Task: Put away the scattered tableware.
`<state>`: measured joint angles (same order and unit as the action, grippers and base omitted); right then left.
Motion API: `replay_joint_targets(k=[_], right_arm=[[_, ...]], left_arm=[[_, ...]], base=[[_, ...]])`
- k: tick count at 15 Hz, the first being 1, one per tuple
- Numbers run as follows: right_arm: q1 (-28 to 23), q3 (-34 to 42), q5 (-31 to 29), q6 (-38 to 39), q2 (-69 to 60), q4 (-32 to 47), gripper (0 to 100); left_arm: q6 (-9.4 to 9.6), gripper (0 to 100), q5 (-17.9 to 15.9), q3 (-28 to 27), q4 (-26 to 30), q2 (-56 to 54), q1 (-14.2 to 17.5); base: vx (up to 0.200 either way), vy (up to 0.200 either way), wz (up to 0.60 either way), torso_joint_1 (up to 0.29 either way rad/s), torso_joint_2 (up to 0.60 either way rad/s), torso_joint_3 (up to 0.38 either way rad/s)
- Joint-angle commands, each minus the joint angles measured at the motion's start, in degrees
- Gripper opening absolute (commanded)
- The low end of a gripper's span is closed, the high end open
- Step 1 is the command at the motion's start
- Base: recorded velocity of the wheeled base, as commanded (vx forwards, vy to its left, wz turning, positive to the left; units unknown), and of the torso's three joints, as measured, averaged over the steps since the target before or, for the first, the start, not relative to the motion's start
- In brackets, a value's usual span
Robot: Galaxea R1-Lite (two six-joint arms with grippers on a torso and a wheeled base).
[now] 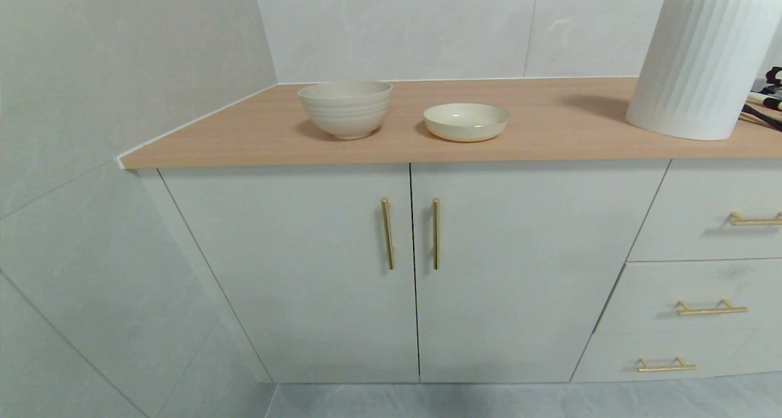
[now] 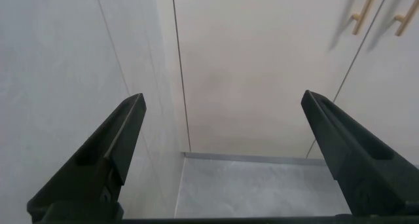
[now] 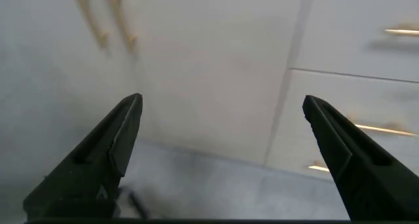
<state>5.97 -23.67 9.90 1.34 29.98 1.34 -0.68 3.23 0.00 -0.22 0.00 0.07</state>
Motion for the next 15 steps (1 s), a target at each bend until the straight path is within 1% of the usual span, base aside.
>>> replay_joint_targets(k=[1, 2, 3, 4, 7, 11, 12, 15], right_arm=[[11.60, -14.38, 3.02, 1.91, 31.02, -2.92, 100], [14.07, -16.32, 3.02, 3.41, 34.54, -3.36, 100], [17.41, -20.27, 3.90, 6.31, 40.42, -3.98, 100], [18.28, -22.91, 6.27, 8.15, 44.55, -4.68, 100], [18.99, -29.15, 16.82, 9.12, 54.31, -6.70, 100], [23.12, -39.08, 17.61, 9.47, 66.35, -7.41, 100], [23.21, -40.05, 17.70, 9.47, 68.20, -8.02, 100], [24.17, -42.51, 17.44, 9.29, 74.35, -14.09, 100]], left_arm=[[-0.11, 100, 0.02, 0.00, -0.04, 0.00, 0.01], [-0.02, 100, 0.02, 0.00, -0.04, 0.00, 0.01], [-0.11, 100, 0.02, 0.00, -0.04, 0.00, 0.01], [-0.11, 100, 0.02, 0.00, -0.04, 0.00, 0.01], [-0.02, 100, 0.02, 0.00, -0.04, 0.00, 0.01], [-0.02, 100, 0.02, 0.00, 0.04, 0.00, 0.01], [-0.02, 100, 0.02, 0.00, -0.04, 0.00, 0.01], [-0.02, 100, 0.02, 0.00, 0.04, 0.00, 0.01]], base=[[0.000, 0.000, 0.00, 0.000, 0.00, 0.000], [0.000, 0.000, 0.00, 0.000, 0.00, 0.000], [0.000, 0.000, 0.00, 0.000, 0.00, 0.000], [0.000, 0.000, 0.00, 0.000, 0.00, 0.000], [0.000, 0.000, 0.00, 0.000, 0.00, 0.000], [0.000, 0.000, 0.00, 0.000, 0.00, 0.000], [0.000, 0.000, 0.00, 0.000, 0.00, 0.000], [0.000, 0.000, 0.00, 0.000, 0.00, 0.000]])
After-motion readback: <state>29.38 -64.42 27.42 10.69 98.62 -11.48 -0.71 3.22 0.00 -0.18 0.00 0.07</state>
